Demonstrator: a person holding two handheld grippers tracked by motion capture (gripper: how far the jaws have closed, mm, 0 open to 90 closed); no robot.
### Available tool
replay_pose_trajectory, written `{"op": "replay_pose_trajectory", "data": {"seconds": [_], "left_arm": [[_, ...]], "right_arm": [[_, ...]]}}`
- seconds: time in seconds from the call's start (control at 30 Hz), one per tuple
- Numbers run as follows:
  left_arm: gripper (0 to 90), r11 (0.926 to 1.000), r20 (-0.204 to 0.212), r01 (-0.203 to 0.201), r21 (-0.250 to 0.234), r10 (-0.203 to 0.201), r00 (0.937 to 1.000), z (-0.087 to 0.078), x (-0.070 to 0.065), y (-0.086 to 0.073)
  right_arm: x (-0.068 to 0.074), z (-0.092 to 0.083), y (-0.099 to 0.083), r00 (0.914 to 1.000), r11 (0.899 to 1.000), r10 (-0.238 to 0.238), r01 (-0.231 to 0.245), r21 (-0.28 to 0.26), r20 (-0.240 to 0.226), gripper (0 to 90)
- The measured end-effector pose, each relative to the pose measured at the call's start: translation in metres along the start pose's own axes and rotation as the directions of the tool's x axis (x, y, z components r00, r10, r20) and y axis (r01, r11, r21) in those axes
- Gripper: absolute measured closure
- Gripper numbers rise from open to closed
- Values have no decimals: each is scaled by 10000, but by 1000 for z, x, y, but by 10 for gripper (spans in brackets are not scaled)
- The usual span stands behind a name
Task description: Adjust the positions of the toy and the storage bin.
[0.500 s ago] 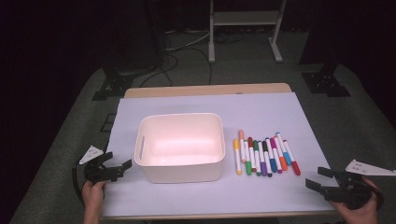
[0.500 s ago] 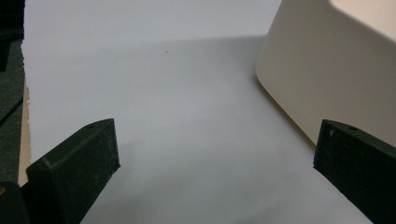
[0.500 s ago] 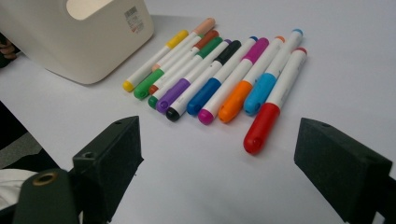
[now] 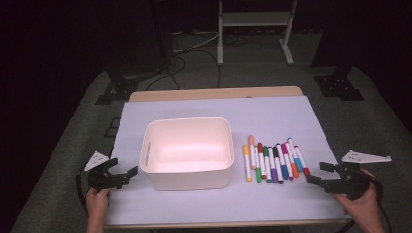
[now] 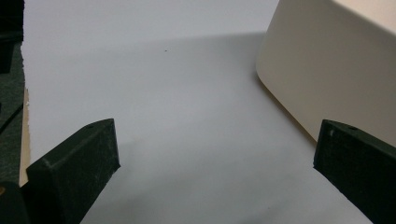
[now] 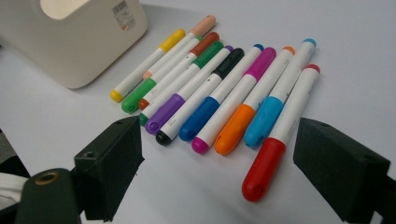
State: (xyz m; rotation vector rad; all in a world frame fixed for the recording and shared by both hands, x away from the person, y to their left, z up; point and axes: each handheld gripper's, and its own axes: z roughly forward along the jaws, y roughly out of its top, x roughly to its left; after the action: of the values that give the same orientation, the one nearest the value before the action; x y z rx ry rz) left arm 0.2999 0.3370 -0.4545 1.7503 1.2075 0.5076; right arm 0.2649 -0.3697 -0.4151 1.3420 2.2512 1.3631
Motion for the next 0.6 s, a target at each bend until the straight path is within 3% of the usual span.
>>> {"op": "replay_pose_trajectory", "data": {"seconds": [0.2,0.33,0.6], "left_arm": [[0,10000,18,-18,-3,18,10000,0,0,0],[0,10000,2,-27,26,27,10000,0,0,0],[0,10000,-13,-30,19,30,10000,0,0,0]], "right_arm": [[-3,11,10,9999,9986,13,-20,538,122,173],[-11,22,19,9987,9957,64,-111,915,512,235],[-26,43,31,9906,9833,264,-499,1752,1345,439]]}}
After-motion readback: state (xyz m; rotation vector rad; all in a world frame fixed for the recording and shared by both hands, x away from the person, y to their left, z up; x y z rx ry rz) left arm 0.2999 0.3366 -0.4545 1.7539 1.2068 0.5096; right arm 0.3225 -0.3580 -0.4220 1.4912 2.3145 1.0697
